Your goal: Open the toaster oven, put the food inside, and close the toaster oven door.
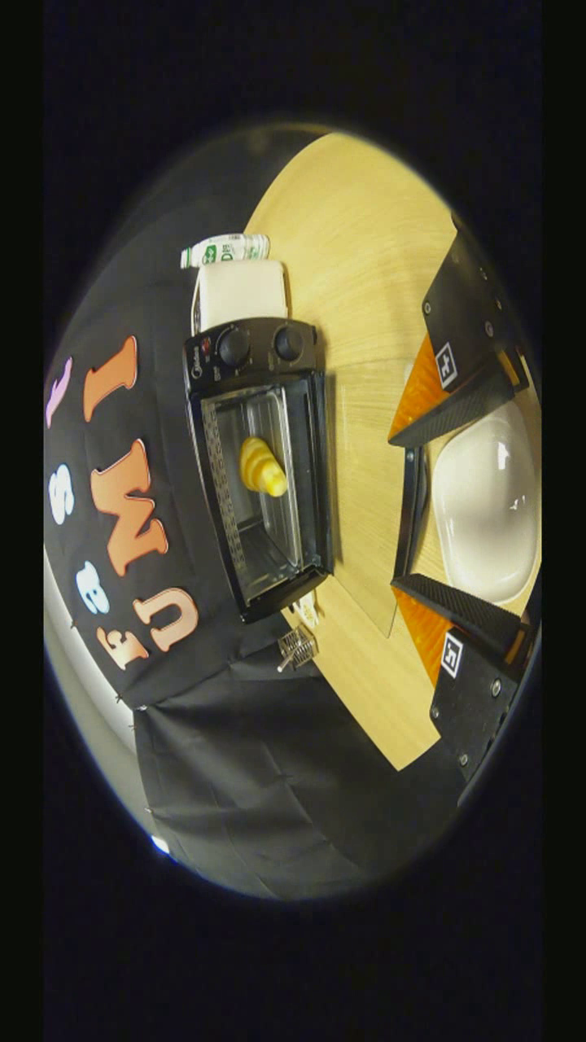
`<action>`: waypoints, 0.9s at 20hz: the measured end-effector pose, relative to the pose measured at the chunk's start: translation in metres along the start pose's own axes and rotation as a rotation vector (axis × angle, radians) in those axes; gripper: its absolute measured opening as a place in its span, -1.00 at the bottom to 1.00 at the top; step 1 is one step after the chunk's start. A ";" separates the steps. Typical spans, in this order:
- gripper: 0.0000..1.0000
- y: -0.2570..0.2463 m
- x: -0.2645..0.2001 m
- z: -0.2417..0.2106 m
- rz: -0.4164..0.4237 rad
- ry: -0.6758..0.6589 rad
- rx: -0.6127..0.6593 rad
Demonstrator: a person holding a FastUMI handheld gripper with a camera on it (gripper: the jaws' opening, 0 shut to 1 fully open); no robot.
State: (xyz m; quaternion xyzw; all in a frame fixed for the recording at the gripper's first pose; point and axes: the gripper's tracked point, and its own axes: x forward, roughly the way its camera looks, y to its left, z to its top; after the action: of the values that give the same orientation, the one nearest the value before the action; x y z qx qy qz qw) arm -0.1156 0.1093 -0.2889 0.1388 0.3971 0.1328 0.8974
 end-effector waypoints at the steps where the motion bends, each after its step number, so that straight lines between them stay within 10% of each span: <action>1: 0.86 -0.003 -0.002 -0.006 -0.006 0.016 -0.001; 18: 0.89 -0.001 0.023 -0.007 -0.059 0.012 -0.079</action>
State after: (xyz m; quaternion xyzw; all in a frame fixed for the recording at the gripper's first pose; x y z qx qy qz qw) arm -0.1055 0.1170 -0.3092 0.0906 0.4007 0.1227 0.9034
